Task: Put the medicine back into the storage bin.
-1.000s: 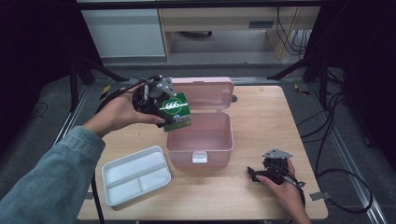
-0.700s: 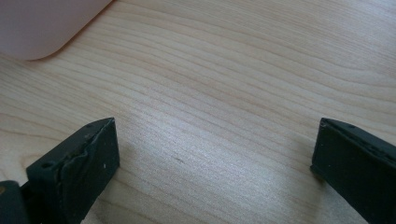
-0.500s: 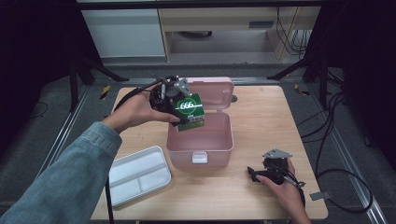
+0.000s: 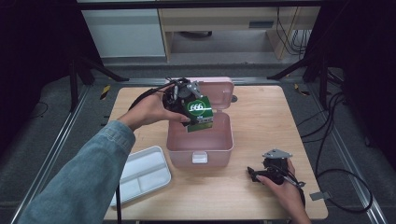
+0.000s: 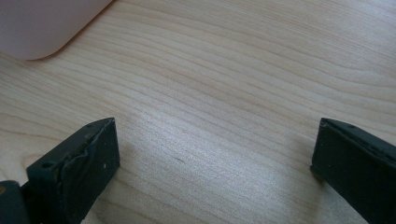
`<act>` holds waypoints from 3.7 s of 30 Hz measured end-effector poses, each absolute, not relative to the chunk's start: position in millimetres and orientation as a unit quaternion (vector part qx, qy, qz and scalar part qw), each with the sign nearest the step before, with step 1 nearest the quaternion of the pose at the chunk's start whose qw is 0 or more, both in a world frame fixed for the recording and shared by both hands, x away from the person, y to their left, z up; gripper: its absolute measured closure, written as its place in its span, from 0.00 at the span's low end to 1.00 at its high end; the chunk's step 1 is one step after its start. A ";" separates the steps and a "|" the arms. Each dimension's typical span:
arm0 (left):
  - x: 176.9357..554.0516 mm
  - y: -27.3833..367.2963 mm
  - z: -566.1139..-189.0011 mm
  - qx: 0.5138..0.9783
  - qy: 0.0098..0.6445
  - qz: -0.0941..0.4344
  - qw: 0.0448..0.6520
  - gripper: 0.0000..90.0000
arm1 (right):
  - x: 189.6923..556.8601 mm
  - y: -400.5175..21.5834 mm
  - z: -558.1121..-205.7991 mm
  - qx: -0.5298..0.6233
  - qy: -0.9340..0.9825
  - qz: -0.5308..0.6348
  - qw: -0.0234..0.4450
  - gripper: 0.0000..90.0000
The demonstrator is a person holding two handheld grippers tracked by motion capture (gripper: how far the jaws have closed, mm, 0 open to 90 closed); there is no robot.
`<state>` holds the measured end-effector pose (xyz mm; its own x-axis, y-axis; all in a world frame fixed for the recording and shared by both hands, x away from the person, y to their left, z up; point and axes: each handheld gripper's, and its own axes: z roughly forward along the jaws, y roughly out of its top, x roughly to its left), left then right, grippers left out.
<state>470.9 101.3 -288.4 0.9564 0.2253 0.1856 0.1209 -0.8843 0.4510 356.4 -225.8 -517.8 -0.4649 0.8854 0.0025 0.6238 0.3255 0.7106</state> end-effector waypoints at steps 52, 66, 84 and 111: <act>480.3 45.2 -350.1 0.971 0.028 0.057 0.230 0.20 | 355.3 -226.6 -517.7 0.473 0.792 0.330 0.199 0.01; 483.6 41.6 -354.6 0.971 0.023 0.050 0.234 0.20 | 355.3 -226.6 -517.7 0.473 0.792 0.330 0.198 0.01; 488.3 38.3 -374.1 0.974 0.021 0.045 0.220 0.20 | 355.3 -226.6 -517.8 0.473 0.792 0.330 0.199 0.01; 491.0 36.7 -410.7 0.981 0.021 0.039 0.189 0.19 | 355.3 -226.6 -517.8 0.473 0.792 0.330 0.199 0.01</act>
<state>491.0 36.7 -410.7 0.9961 0.0560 0.0686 0.0265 -0.9277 0.3724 355.3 -226.6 -517.8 -0.4732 0.8809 -0.0022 0.6185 0.3341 0.7112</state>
